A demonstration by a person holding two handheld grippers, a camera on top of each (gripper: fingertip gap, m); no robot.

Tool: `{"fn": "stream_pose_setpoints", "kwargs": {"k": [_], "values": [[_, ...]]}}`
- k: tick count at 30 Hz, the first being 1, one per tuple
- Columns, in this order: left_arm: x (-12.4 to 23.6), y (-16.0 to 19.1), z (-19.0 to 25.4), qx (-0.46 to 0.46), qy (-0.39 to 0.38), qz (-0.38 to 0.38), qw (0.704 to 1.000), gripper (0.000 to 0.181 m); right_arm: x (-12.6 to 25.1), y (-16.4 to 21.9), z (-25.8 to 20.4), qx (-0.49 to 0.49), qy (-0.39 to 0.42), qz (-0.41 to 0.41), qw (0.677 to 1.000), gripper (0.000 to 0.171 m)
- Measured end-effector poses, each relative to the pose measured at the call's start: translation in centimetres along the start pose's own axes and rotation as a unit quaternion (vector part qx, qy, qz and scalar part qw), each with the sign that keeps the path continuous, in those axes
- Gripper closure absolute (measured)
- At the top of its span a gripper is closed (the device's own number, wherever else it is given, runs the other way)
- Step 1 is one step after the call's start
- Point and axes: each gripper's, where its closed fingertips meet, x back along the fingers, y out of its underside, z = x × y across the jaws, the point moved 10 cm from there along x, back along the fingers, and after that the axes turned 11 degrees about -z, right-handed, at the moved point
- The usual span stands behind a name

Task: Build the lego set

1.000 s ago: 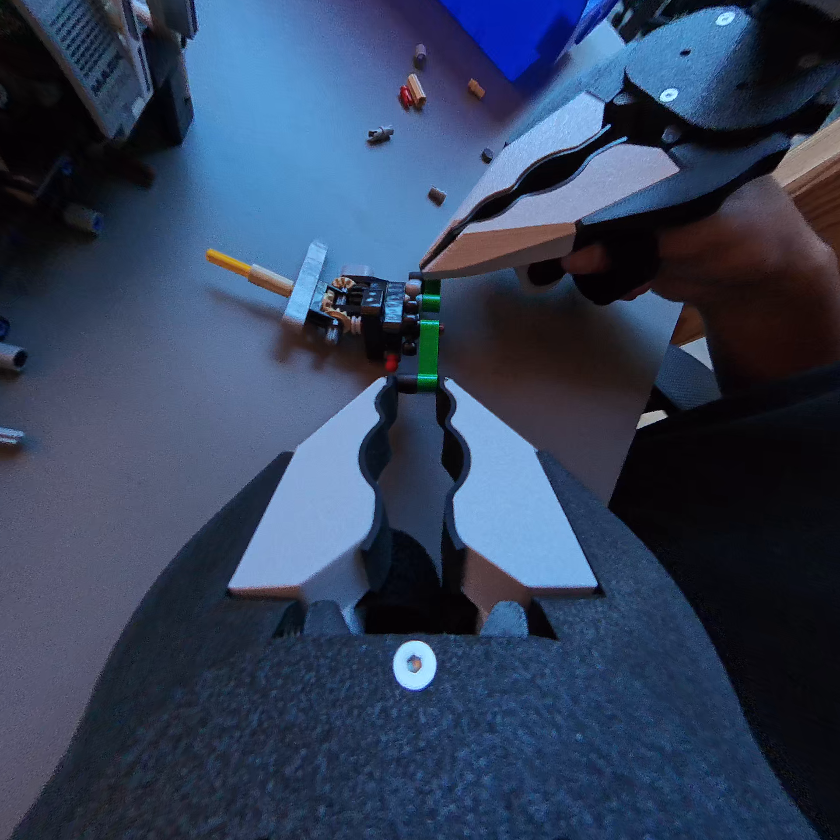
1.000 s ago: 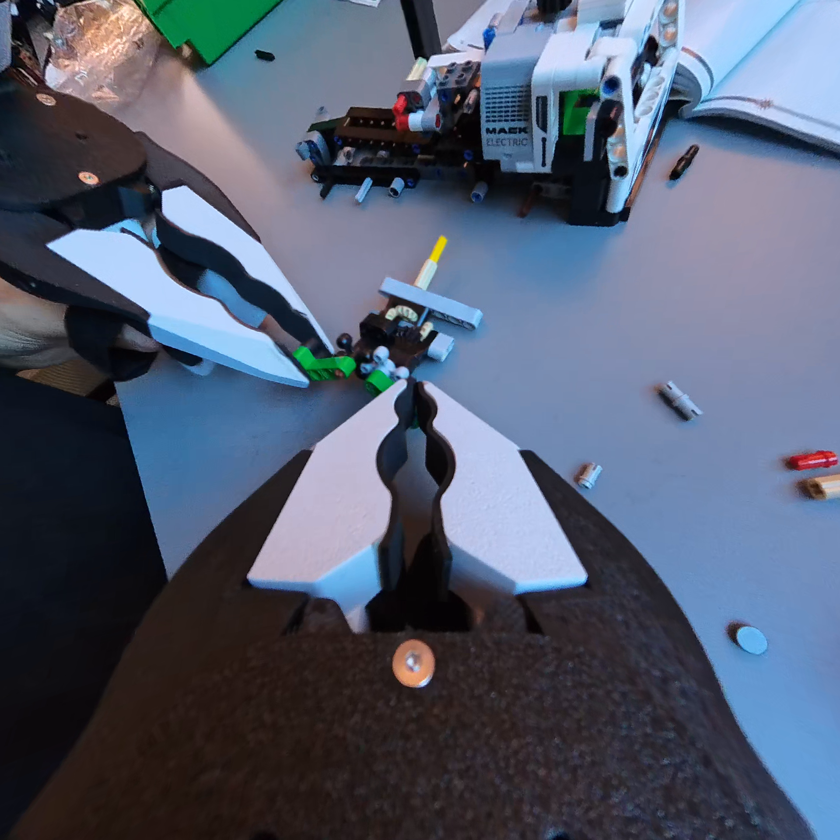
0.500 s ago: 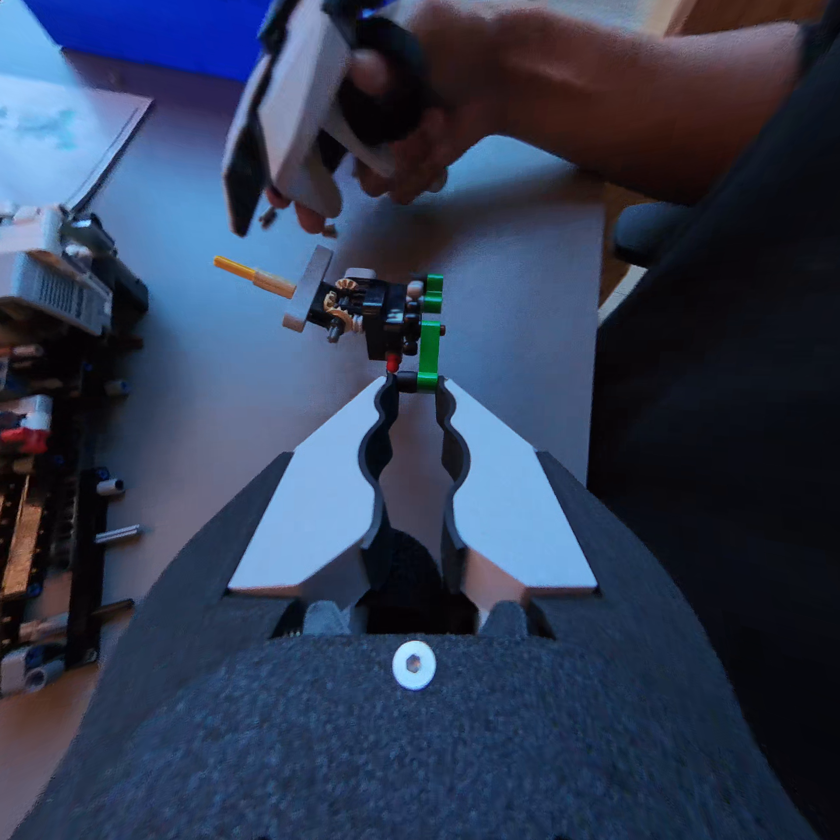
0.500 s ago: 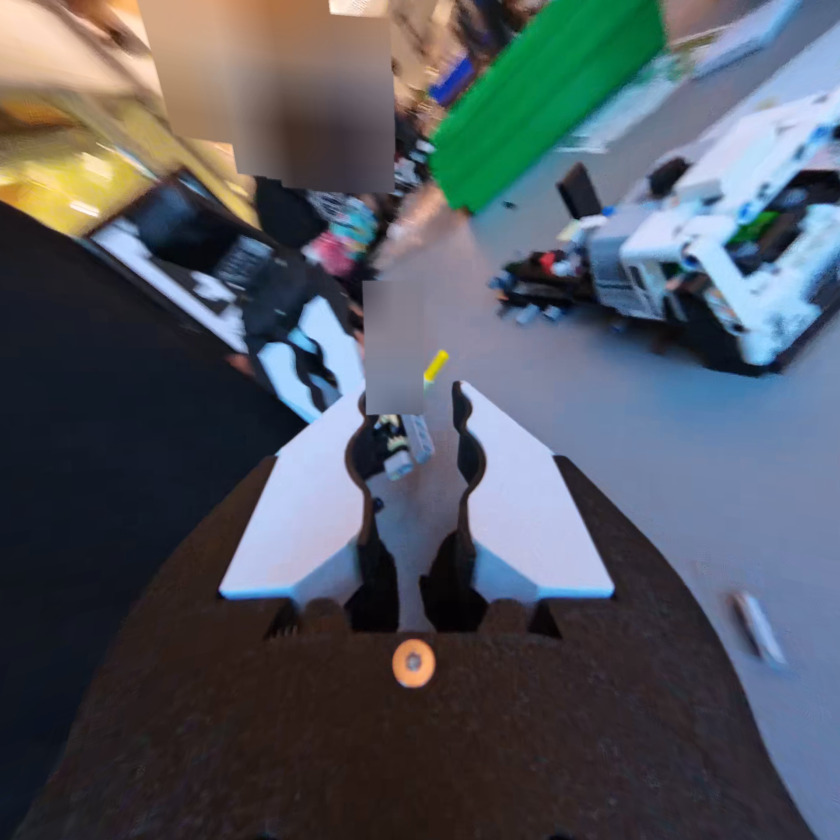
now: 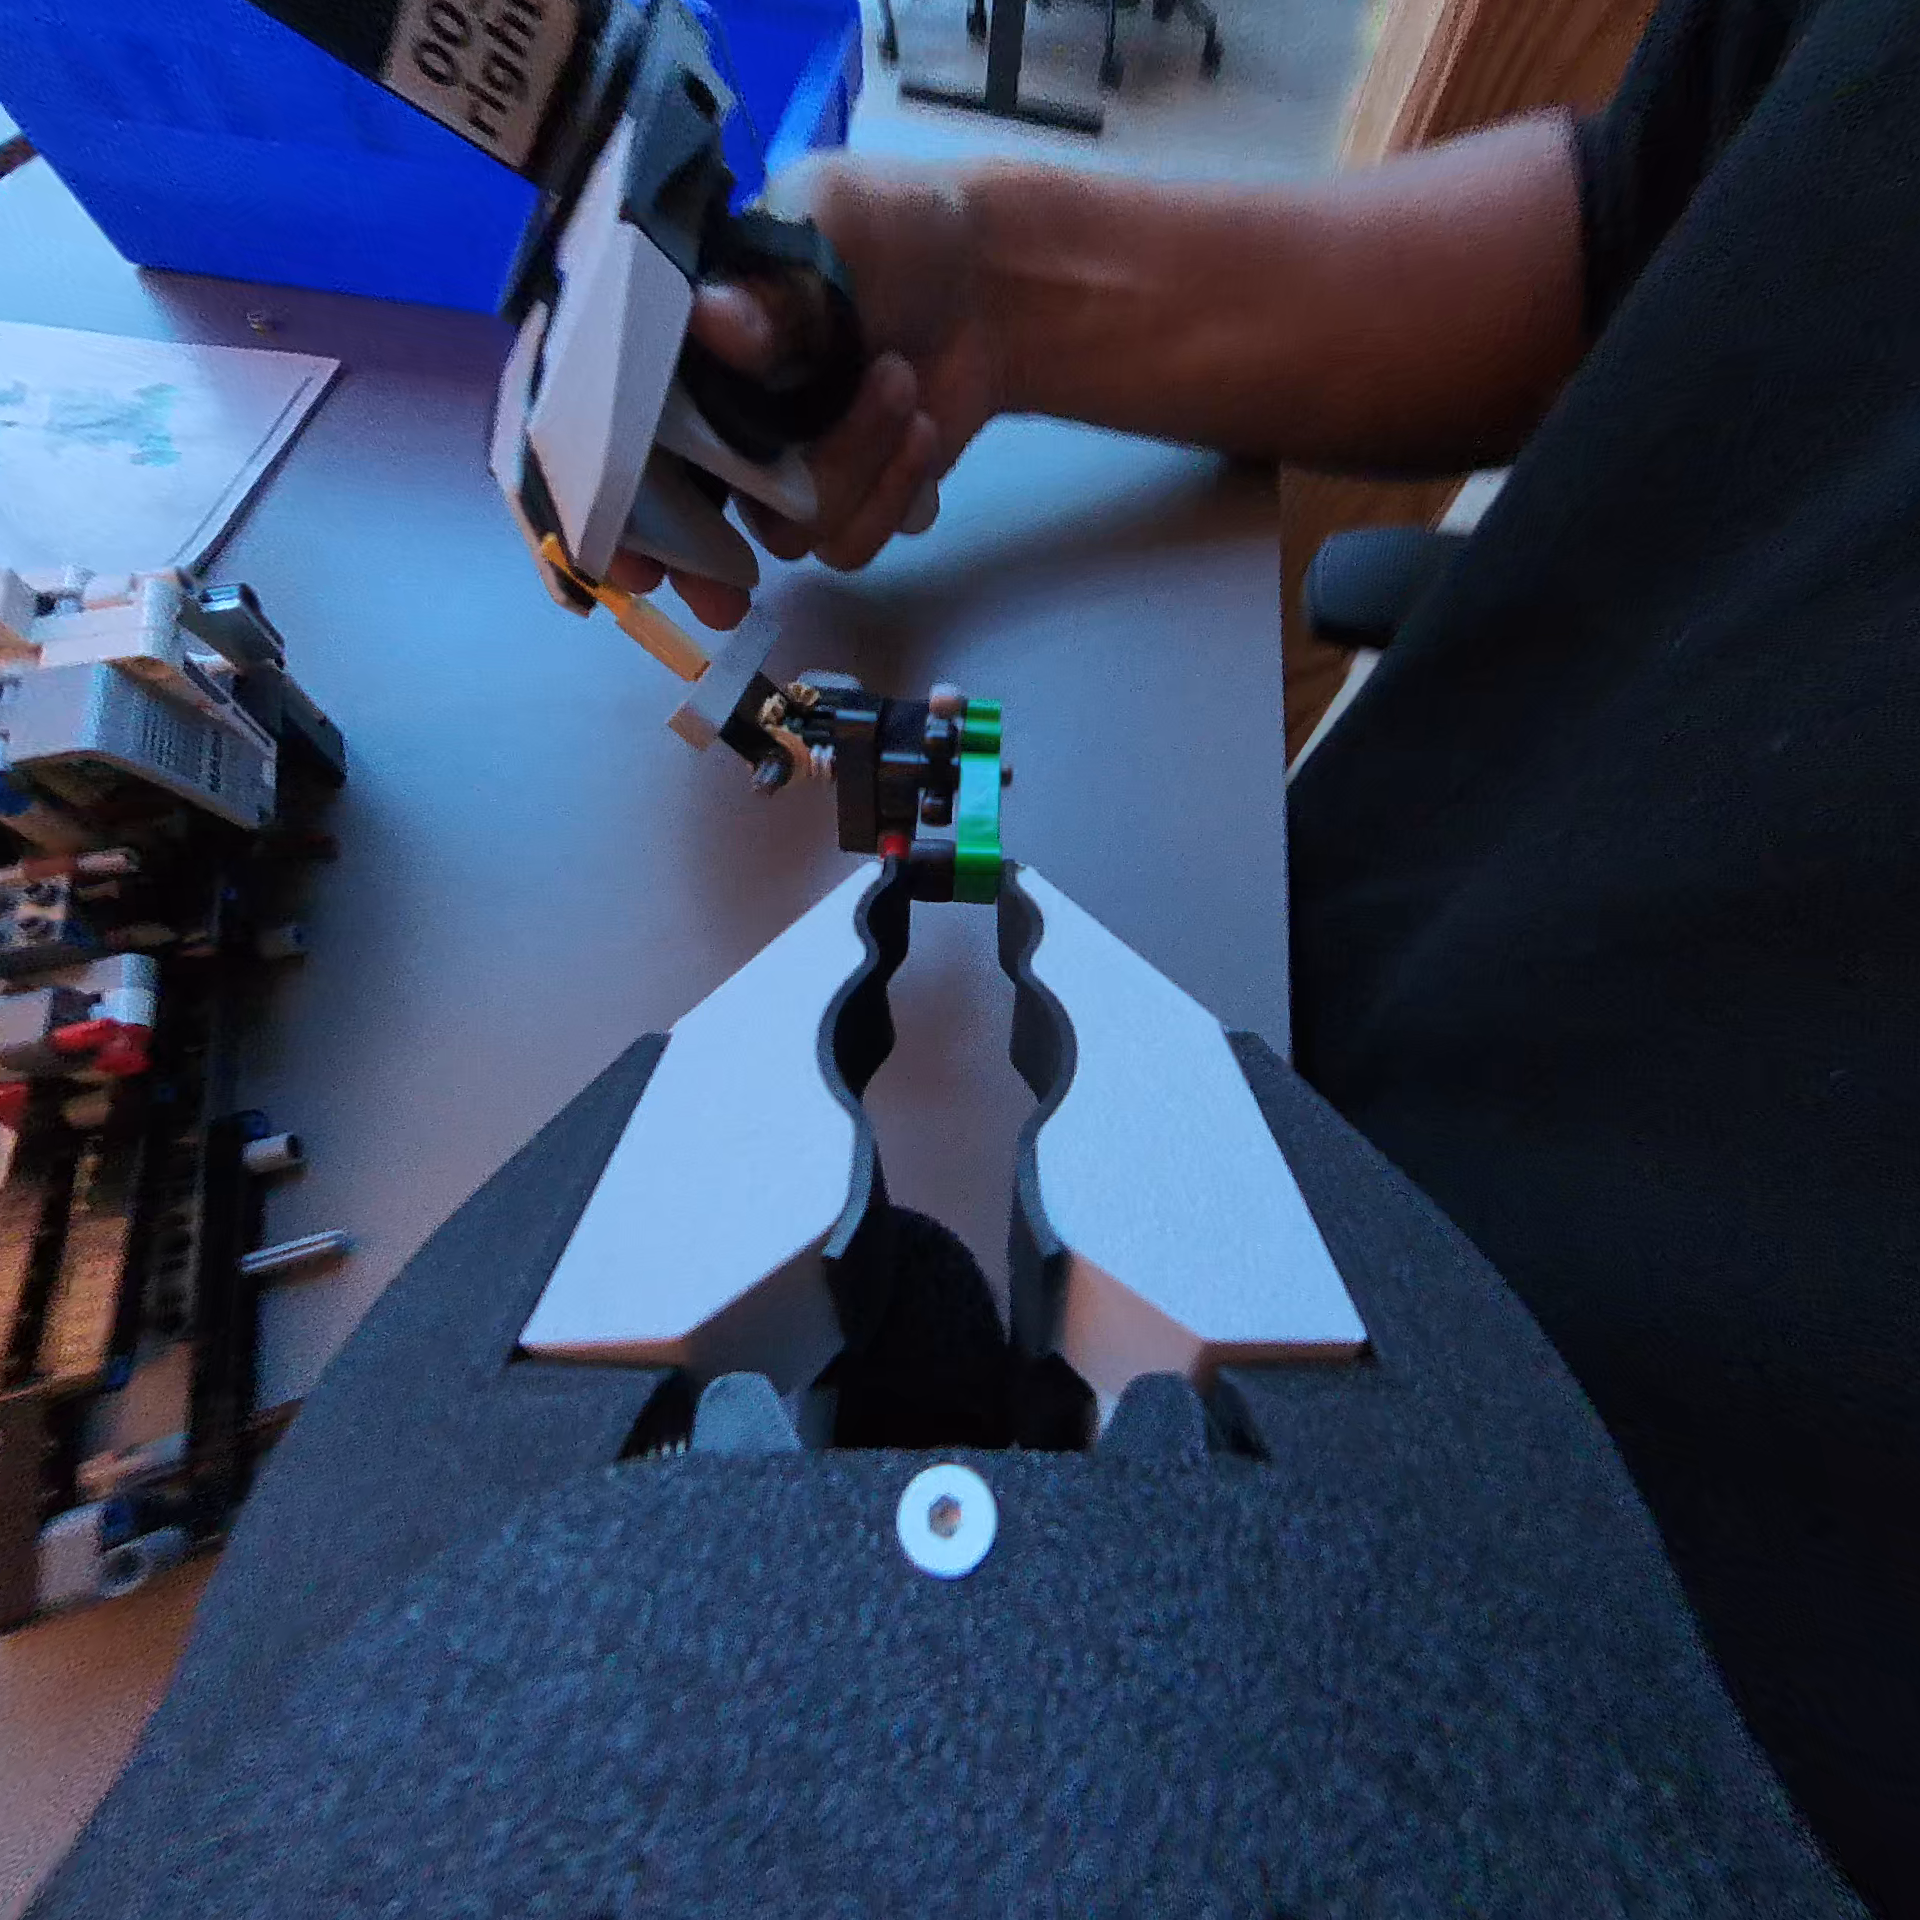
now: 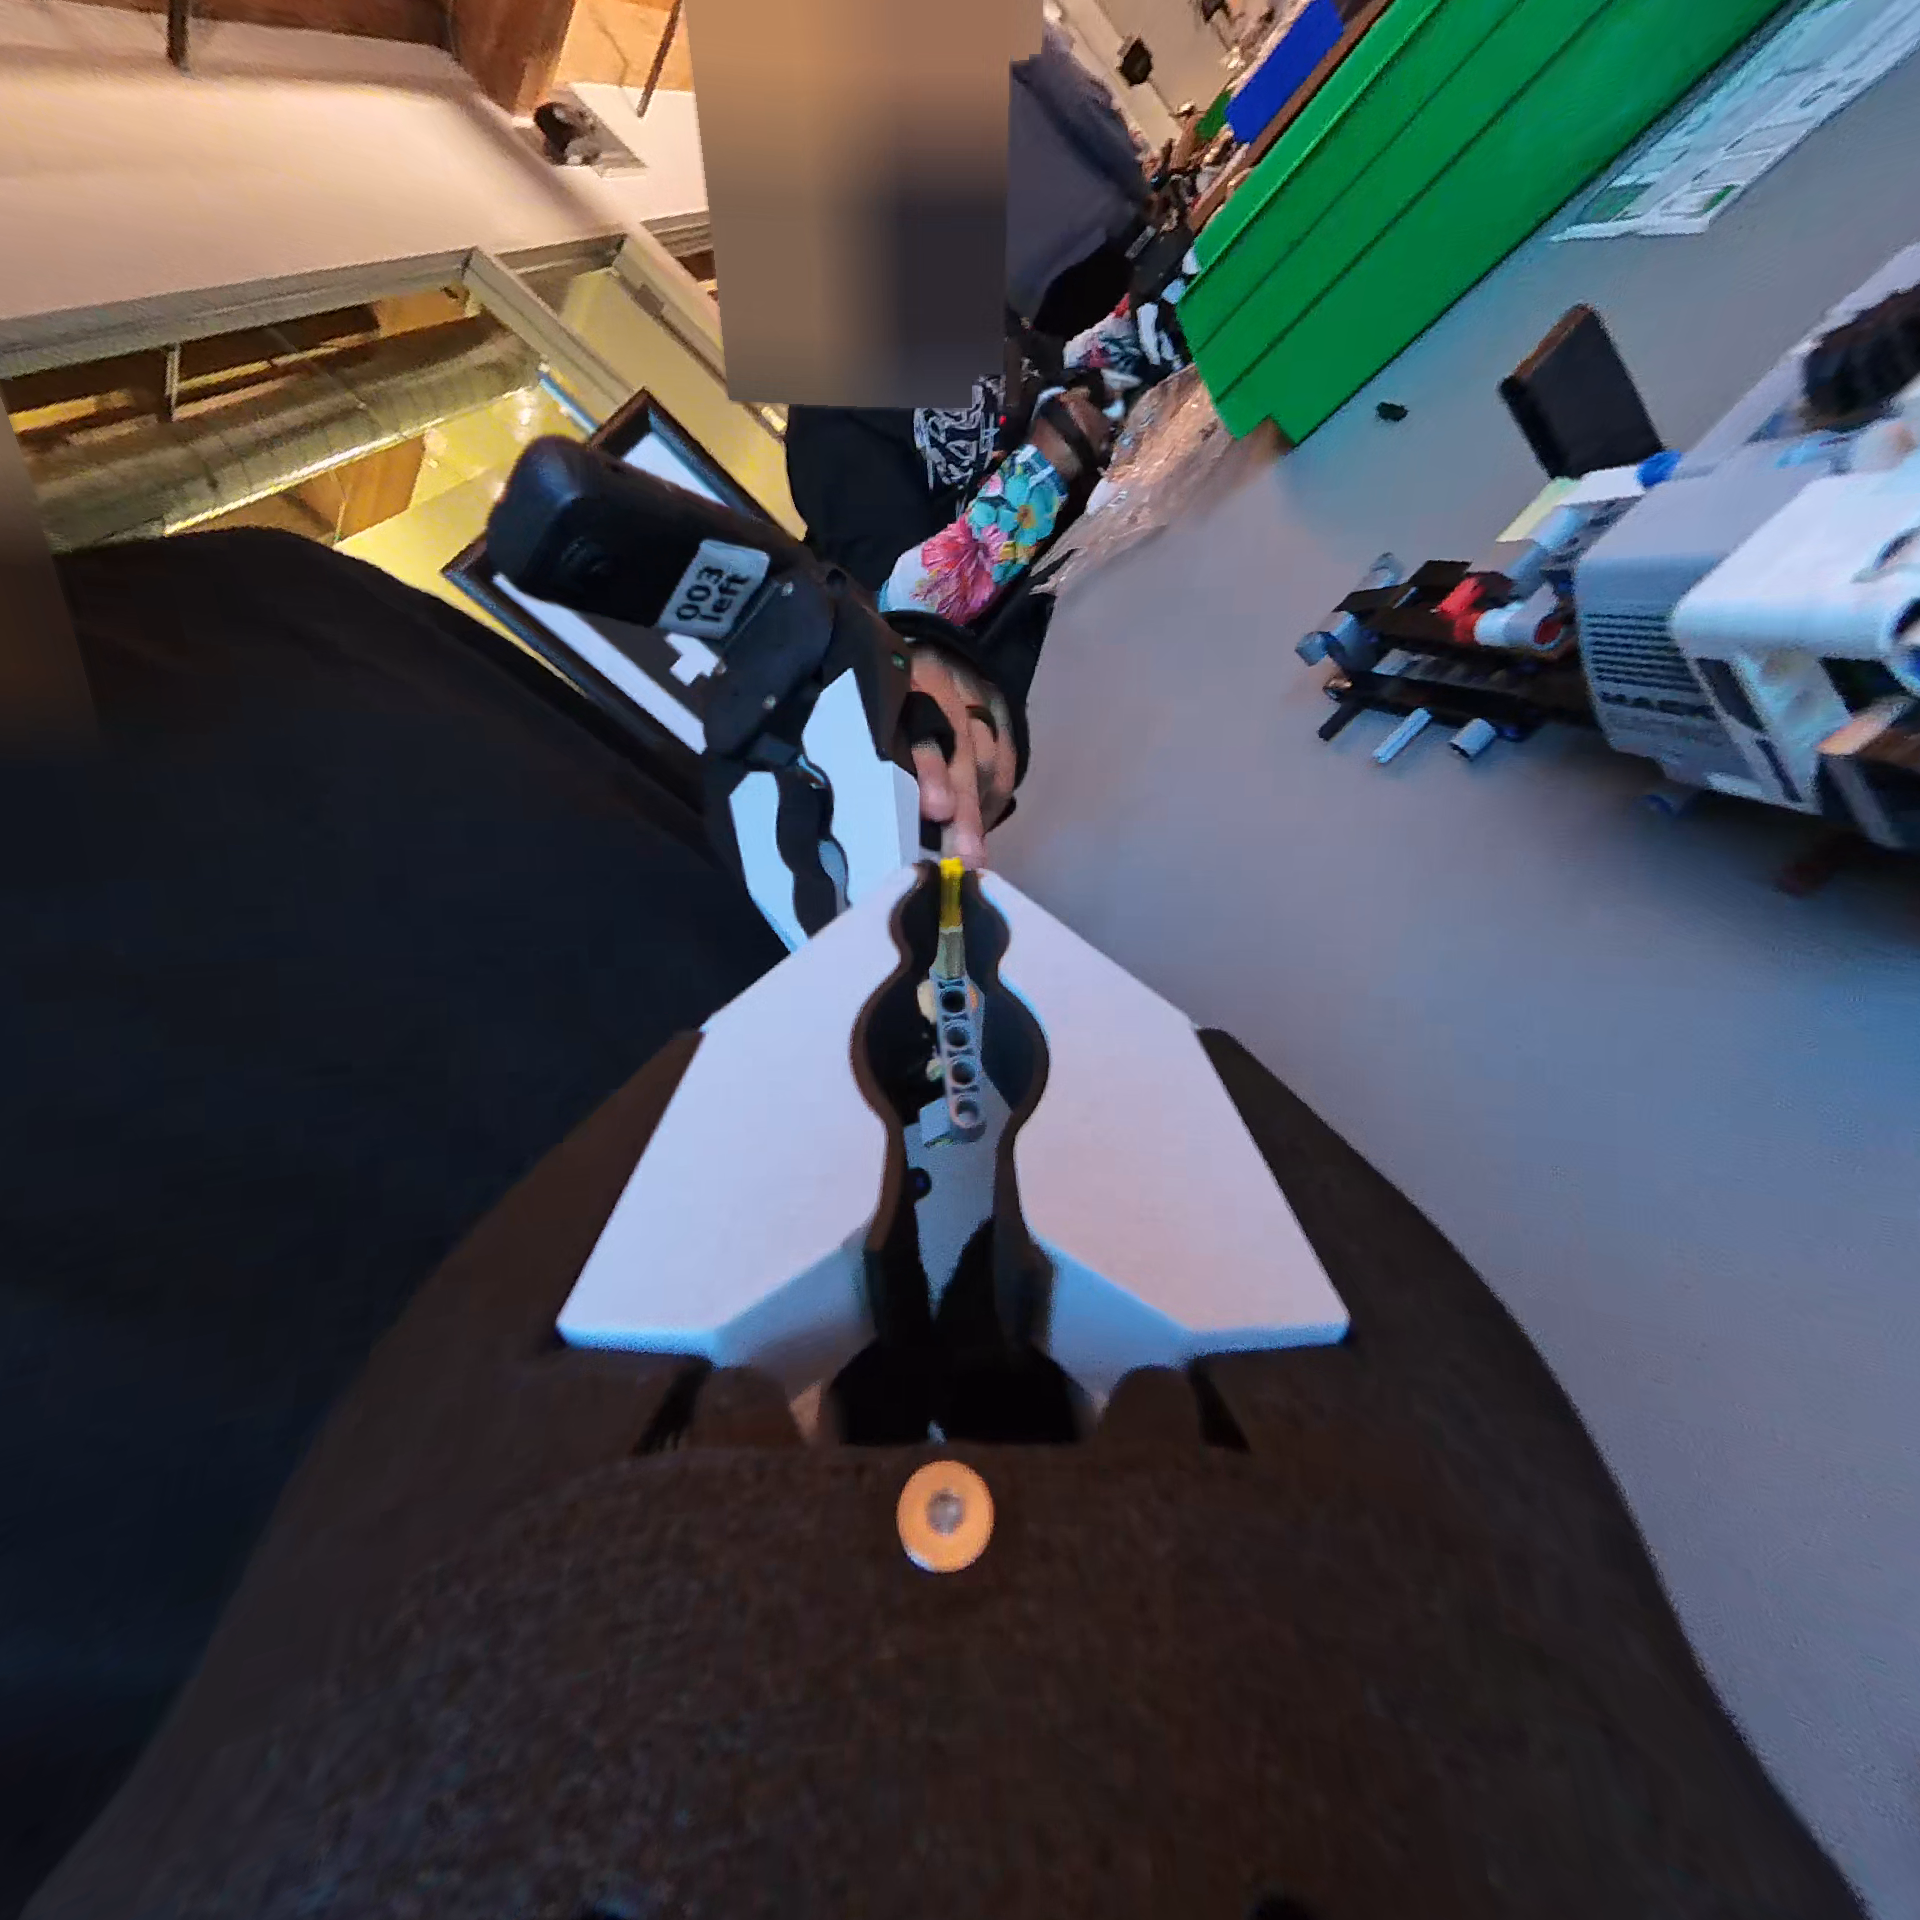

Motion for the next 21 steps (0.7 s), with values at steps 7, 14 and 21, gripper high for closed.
{"fn": "stream_pose_setpoints", "kwargs": {"k": [7, 14, 21], "values": [[1.1, -1.2, -4.1, 0.122, 0.050, 0.092, 0.987, 0.141, 0.4, -1.2, -1.0, 0.049, 0.028, -0.005, 0.998, 0.169], [-0.7, -2.9, -6.3, 0.147, 0.132, 0.114, 0.974, 0.142, 0.3, -2.7, -2.3, 0.084, 0.001, 0.000, 0.996, 0.169], [-1.5, -3.1, -7.3, 0.146, 0.251, 0.170, 0.942, 0.159, -0.1, -3.4, -3.2, 0.115, -0.008, -0.019, 0.993, 0.169]]}}
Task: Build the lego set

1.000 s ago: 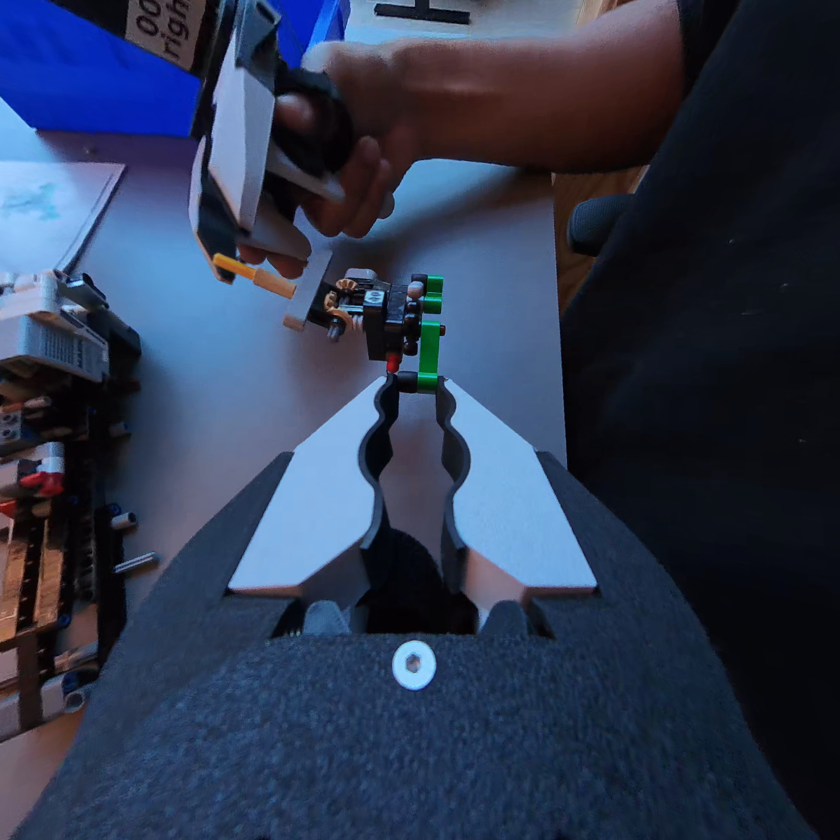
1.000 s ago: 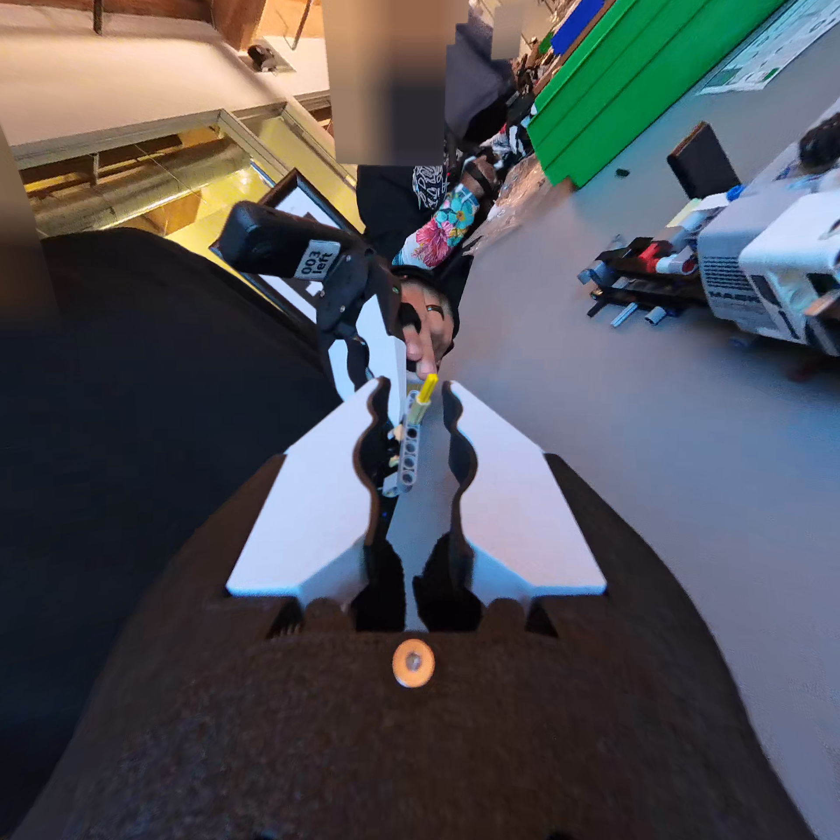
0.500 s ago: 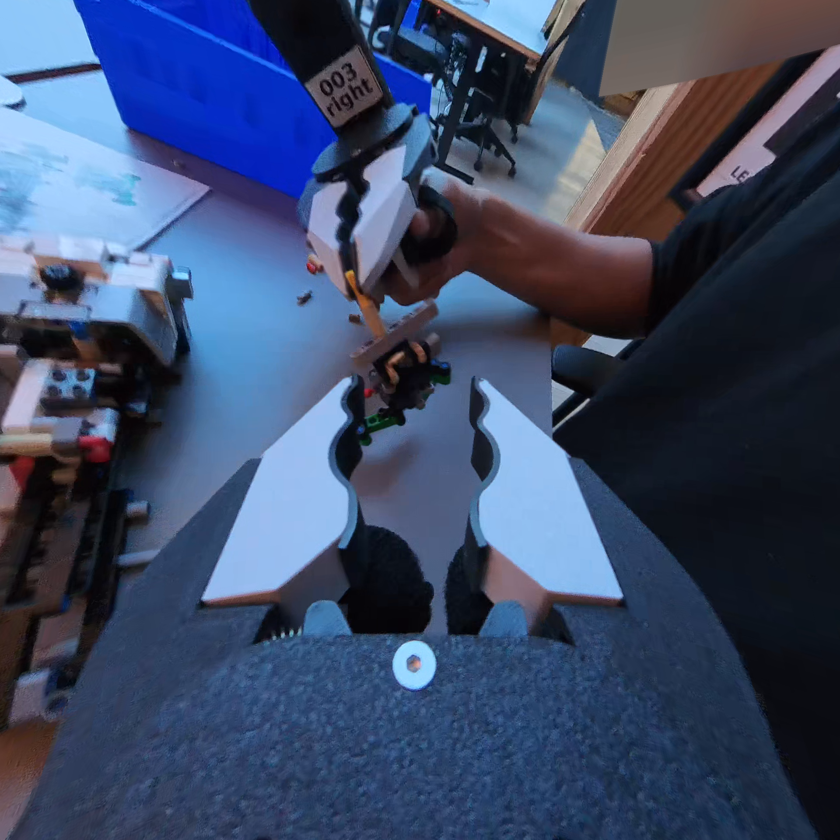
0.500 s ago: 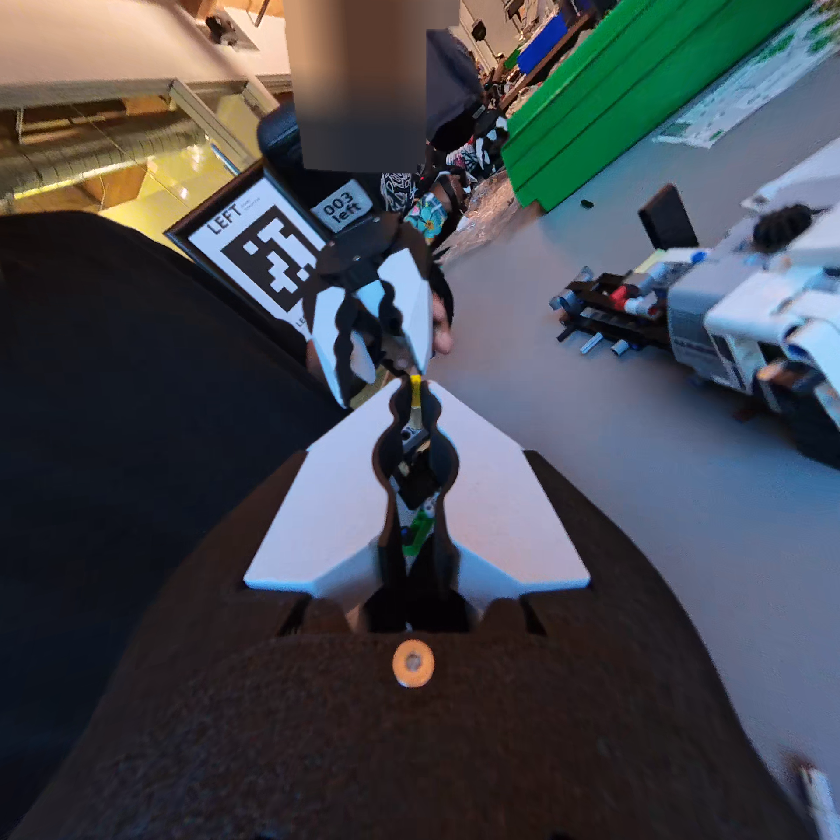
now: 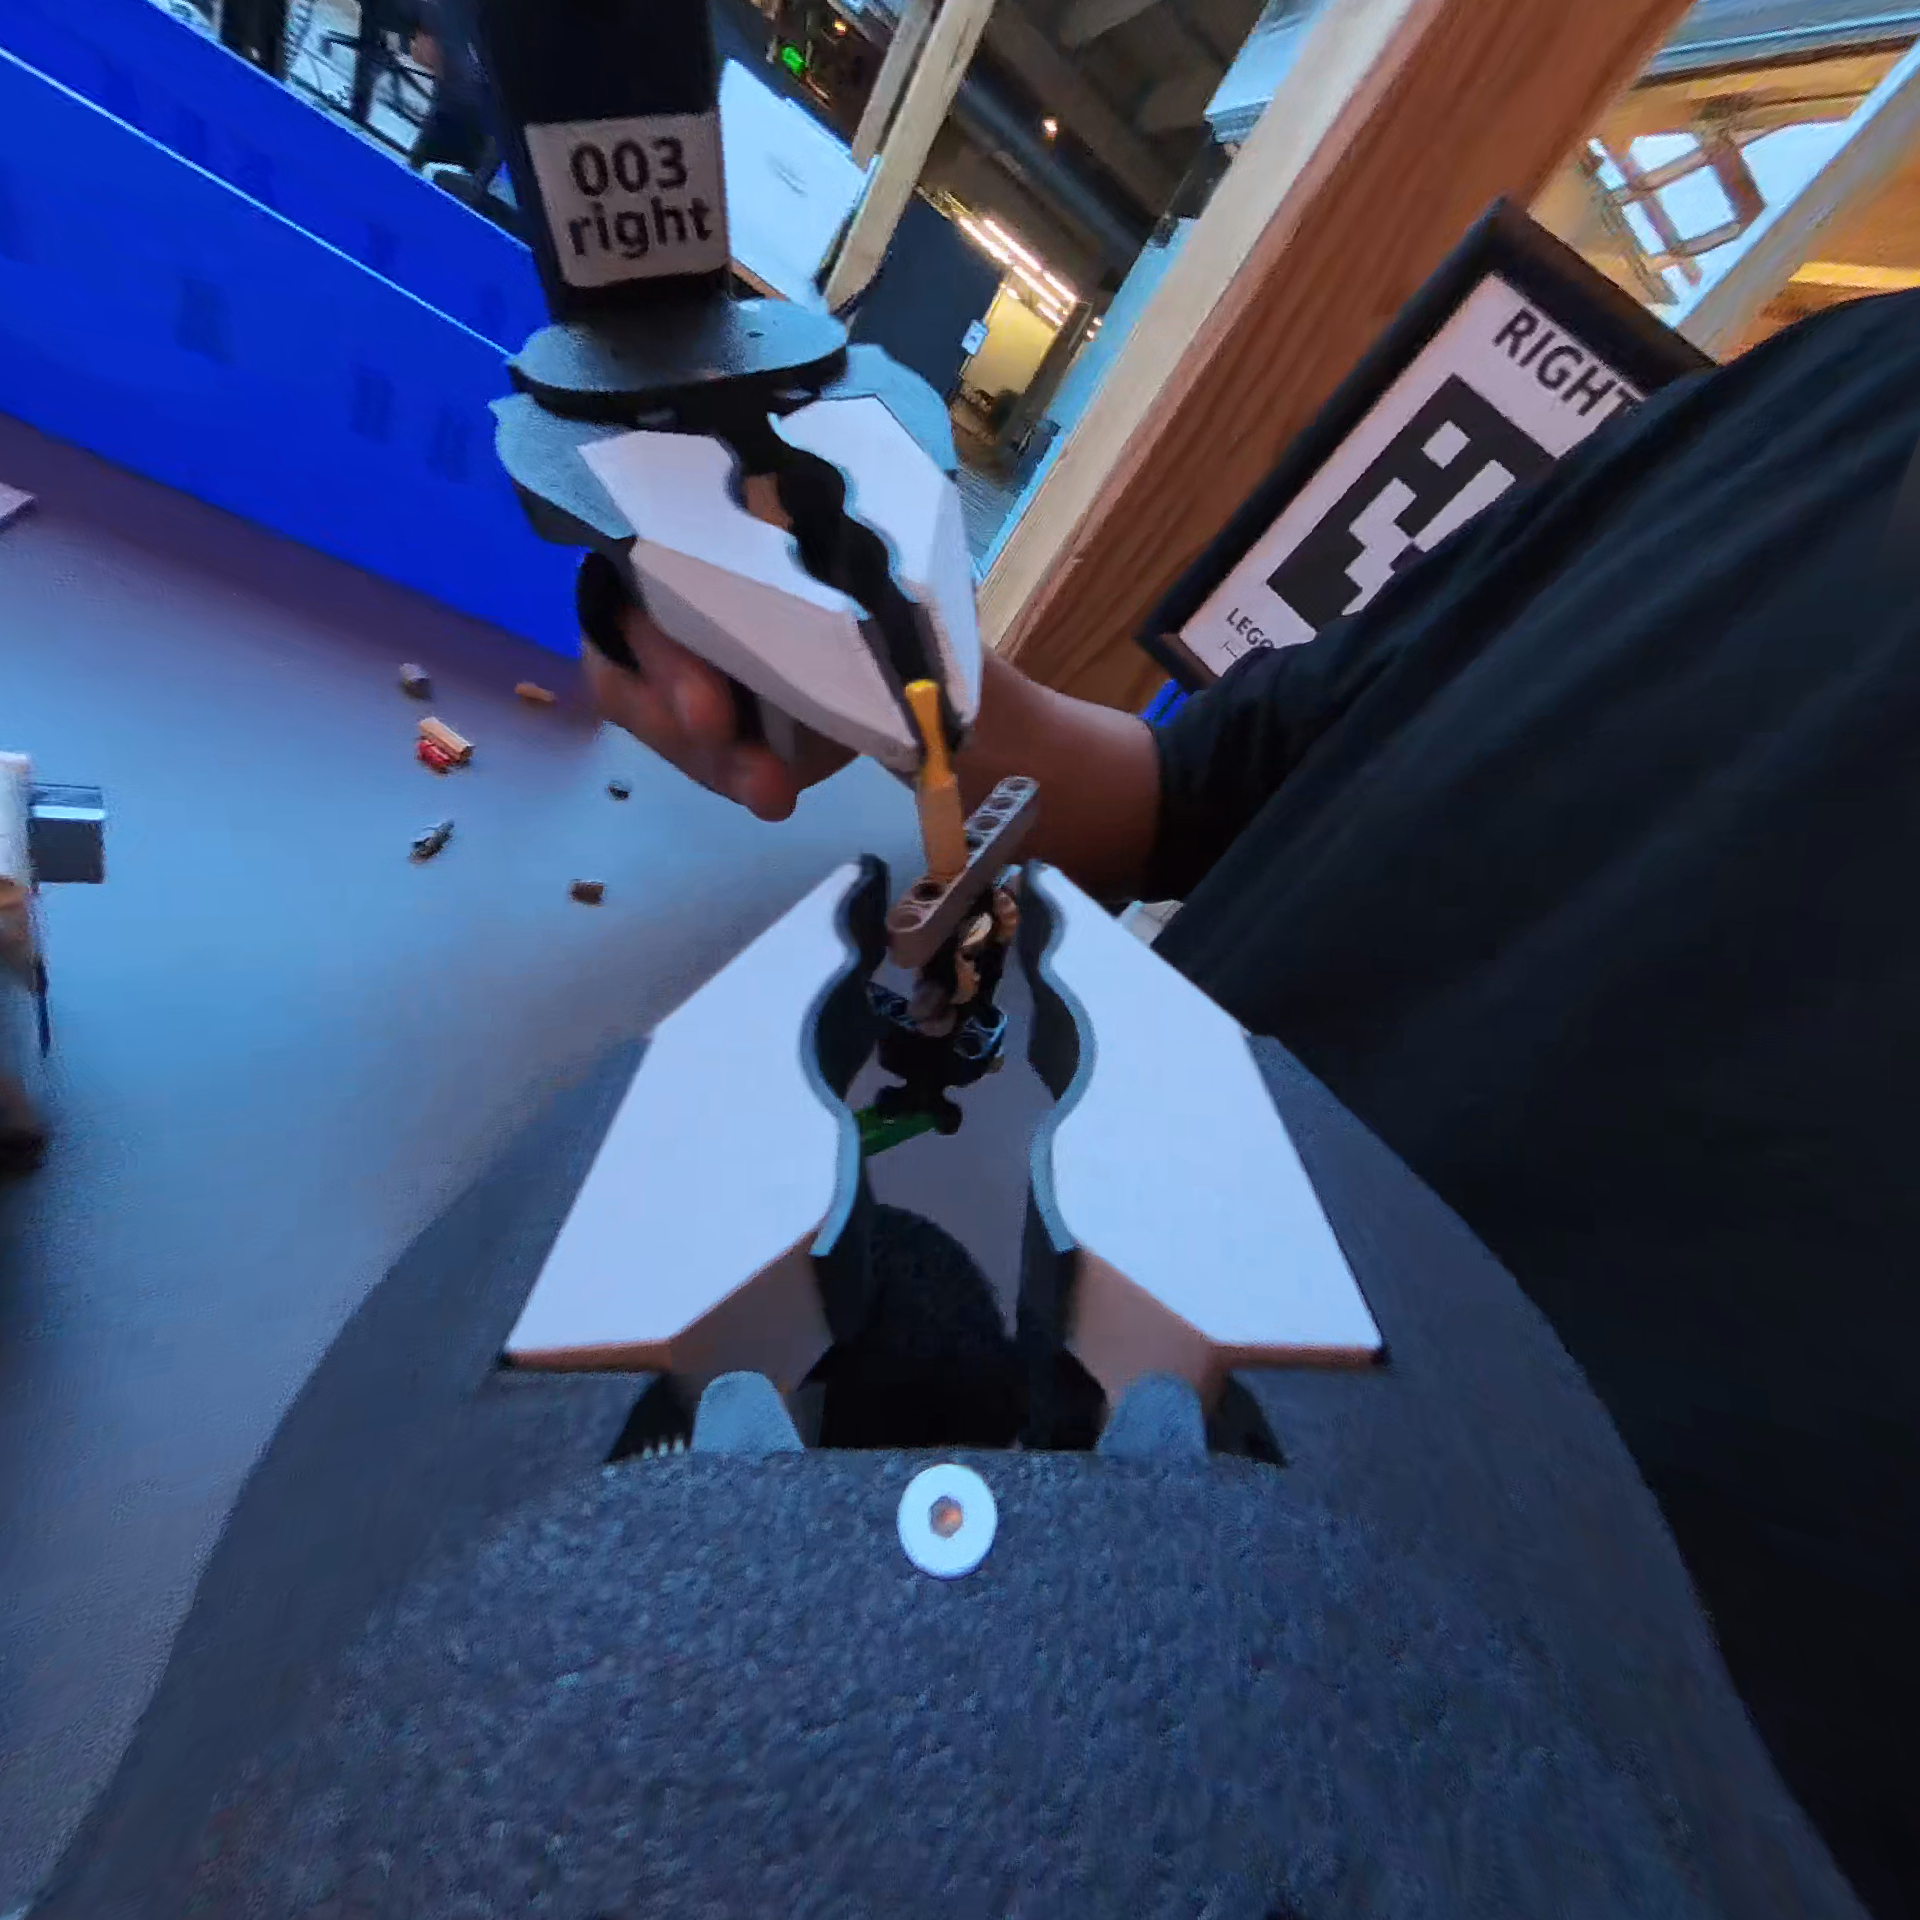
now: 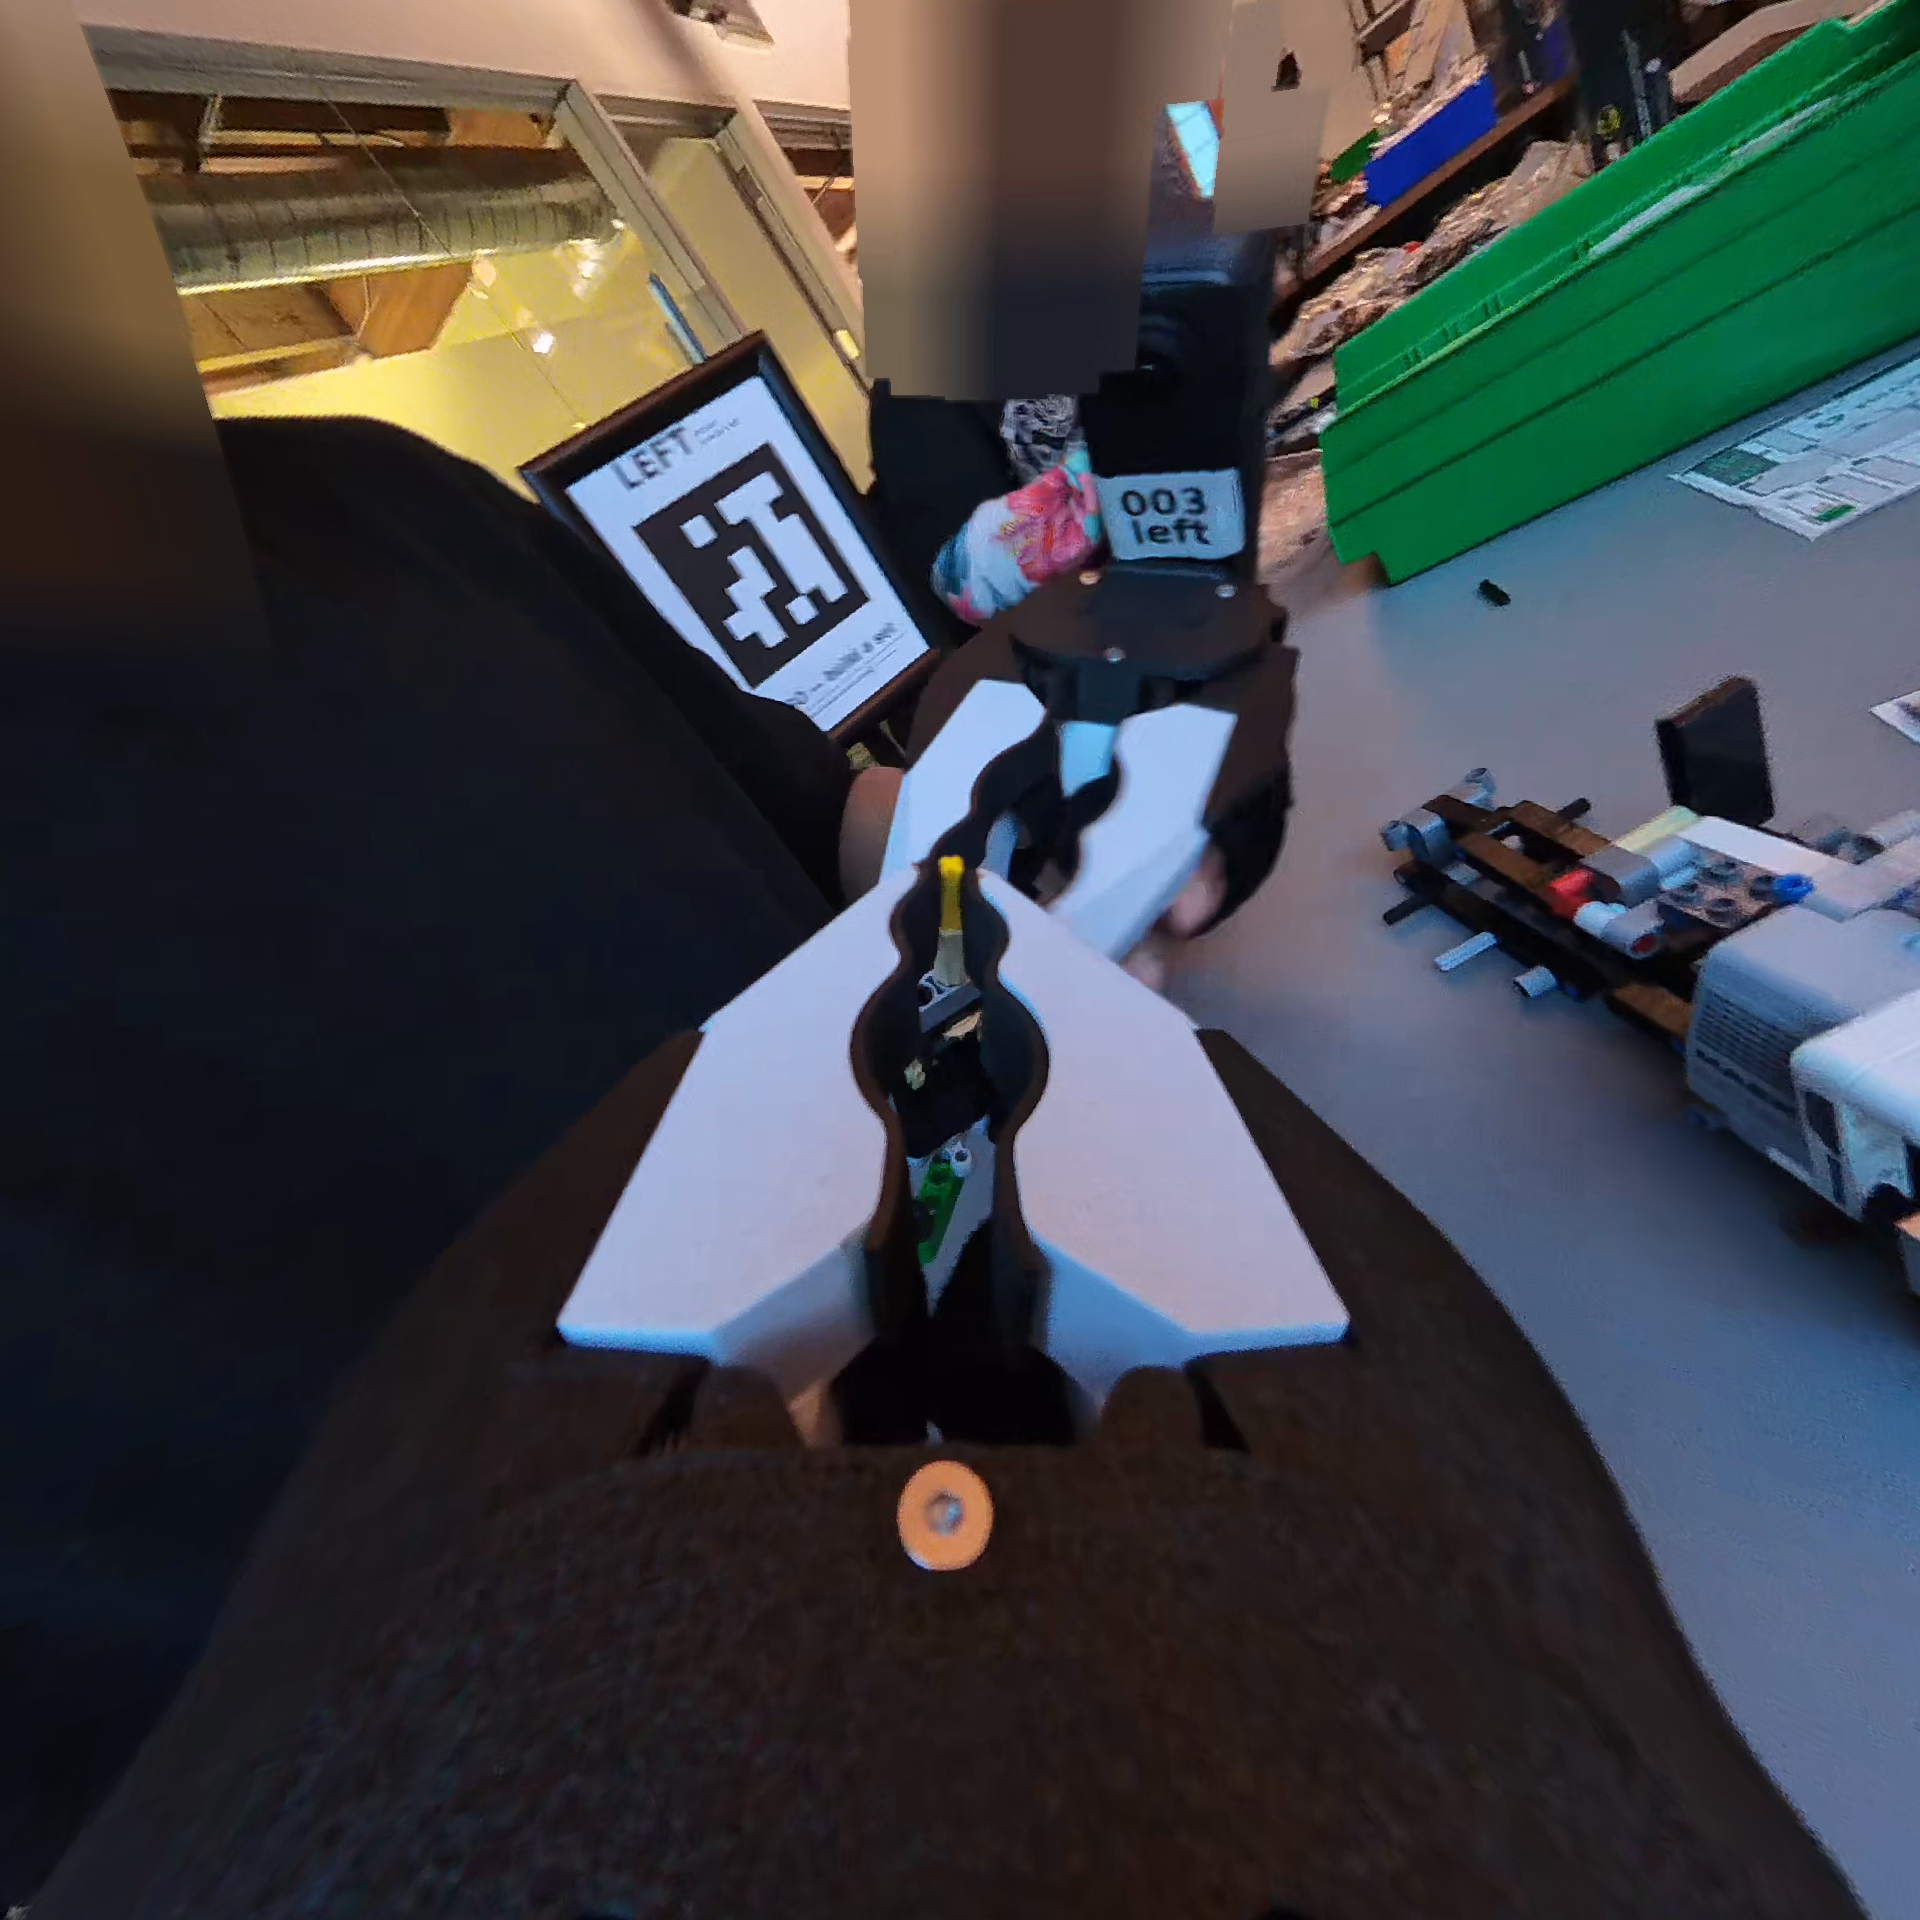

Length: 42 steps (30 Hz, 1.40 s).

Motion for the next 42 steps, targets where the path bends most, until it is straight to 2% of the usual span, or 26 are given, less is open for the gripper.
{"fn": "stream_pose_setpoints", "kwargs": {"k": [3, 7, 14, 17, 19, 21, 24, 26, 29, 31, 34, 37, 42], "values": [[0.1, 0.1, -0.4, -0.003, -0.026, -0.016, 1.000, 0.173, 0.2, -0.2, 0.4, -0.016, 0.041, -0.009, 0.999, 0.169], [0.9, -0.1, -1.8, 0.051, -0.073, -0.008, 0.996, 0.174, 0.5, -0.9, 1.1, -0.064, 0.139, -0.006, 0.988, 0.168], [1.5, -0.3, -3.0, 0.078, -0.203, -0.009, 0.976, 0.176, -1.0, -2.0, 0.3, -0.070, 0.359, -0.035, 0.930, 0.168], [1.1, -0.4, -2.7, 0.046, -0.252, -0.037, 0.966, 0.175, -1.7, -2.1, -0.3, -0.051, 0.400, -0.062, 0.913, 0.168], [1.1, -0.5, -2.3, 0.037, -0.246, -0.034, 0.968, 0.176, -1.8, -2.3, -0.7, -0.036, 0.391, -0.065, 0.918, 0.168], [1.3, -0.8, -1.8, 0.029, -0.199, -0.019, 0.979, 0.176, -1.4, -2.6, -1.1, -0.006, 0.337, -0.060, 0.940, 0.168], [1.6, -1.3, -0.8, 0.004, -0.091, -0.010, 0.996, 0.176, -0.5, -3.0, -1.5, 0.035, 0.204, -0.049, 0.977, 0.168], [1.6, -1.6, -0.2, -0.016, -0.032, -0.017, 0.999, 0.176, -0.2, -3.2, -1.6, 0.059, 0.114, -0.053, 0.990, 0.168], [1.0, -2.1, 0.7, -0.048, 0.036, -0.040, 0.997, 0.176, -0.4, -3.8, -2.2, 0.113, 0.018, -0.090, 0.989, 0.168], [0.6, -2.3, 1.2, -0.067, 0.058, -0.067, 0.994, 0.176, -0.5, -4.2, -2.7, 0.155, -0.009, -0.140, 0.978, 0.168], [0.2, -2.6, 1.4, -0.085, 0.029, -0.107, 0.990, 0.176, -0.8, -5.0, -3.5, 0.185, 0.029, -0.224, 0.956, 0.168], [0.6, -2.9, 1.0, -0.086, -0.043, -0.122, 0.988, 0.176, -0.7, -5.8, -3.8, 0.188, 0.135, -0.272, 0.934, 0.167], [2.2, -3.6, -0.3, -0.055, -0.182, -0.091, 0.978, 0.175, -0.6, -6.7, -2.8, 0.086, 0.315, -0.223, 0.919, 0.167]]}}
